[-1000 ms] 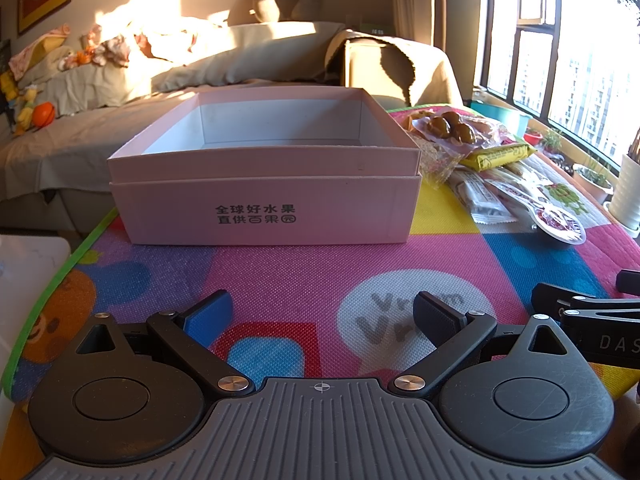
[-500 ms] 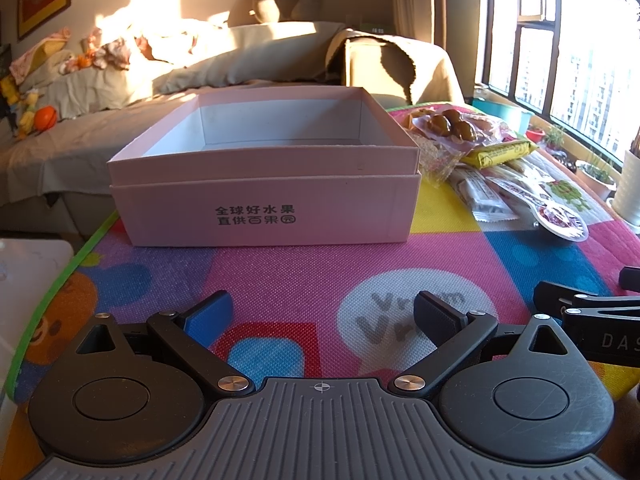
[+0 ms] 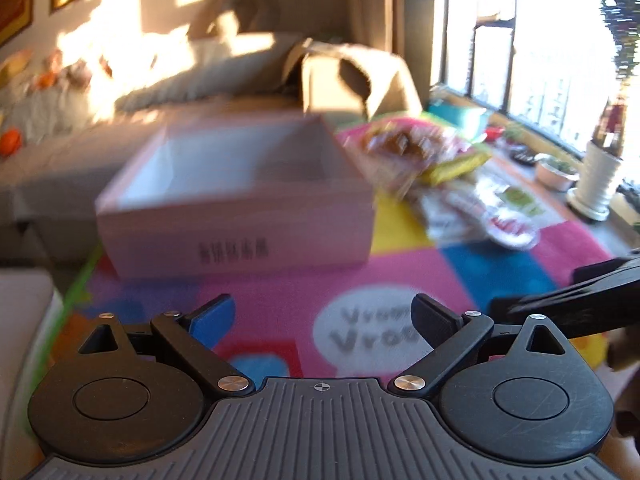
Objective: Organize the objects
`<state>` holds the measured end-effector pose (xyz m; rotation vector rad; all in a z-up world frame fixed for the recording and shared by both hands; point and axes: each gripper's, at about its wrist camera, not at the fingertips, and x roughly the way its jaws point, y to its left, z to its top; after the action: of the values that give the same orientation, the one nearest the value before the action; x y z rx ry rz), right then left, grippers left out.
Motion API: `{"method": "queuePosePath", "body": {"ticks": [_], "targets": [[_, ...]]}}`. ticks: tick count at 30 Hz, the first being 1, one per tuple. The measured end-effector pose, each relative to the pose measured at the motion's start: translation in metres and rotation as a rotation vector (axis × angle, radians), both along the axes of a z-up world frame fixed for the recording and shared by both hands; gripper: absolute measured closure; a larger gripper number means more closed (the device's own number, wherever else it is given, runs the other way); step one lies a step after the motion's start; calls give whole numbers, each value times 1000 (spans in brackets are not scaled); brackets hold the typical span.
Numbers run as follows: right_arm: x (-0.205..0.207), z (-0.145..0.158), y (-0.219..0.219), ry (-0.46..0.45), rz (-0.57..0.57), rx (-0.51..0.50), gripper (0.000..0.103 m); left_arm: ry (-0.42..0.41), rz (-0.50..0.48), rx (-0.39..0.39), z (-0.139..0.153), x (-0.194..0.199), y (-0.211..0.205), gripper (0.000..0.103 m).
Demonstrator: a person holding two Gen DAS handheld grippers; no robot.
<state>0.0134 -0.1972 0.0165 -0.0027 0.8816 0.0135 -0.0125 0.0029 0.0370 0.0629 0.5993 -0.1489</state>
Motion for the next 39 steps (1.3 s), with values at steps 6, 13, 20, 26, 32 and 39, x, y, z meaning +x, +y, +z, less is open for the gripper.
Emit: {"method": "queuePosePath", "body": {"ticks": [6, 13, 20, 26, 32, 39], "targets": [[-4, -1, 0, -19, -8, 3, 0, -1, -47, -77, 34, 15, 19, 4], [7, 71, -31, -99, -15, 141, 0, -20, 30, -89, 75, 56, 71, 4], [15, 151, -55, -367, 14, -8, 0, 62, 178, -21, 63, 112, 130, 4], [29, 108, -43, -231, 166, -6, 0, 133, 182, -43, 36, 134, 144, 26], [30, 49, -20, -128, 235, -54, 0, 144, 174, 7, 19, 138, 135, 91], [64, 17, -13, -45, 204, -7, 20, 109, 143, 83, 16, 129, 125, 91]]}}
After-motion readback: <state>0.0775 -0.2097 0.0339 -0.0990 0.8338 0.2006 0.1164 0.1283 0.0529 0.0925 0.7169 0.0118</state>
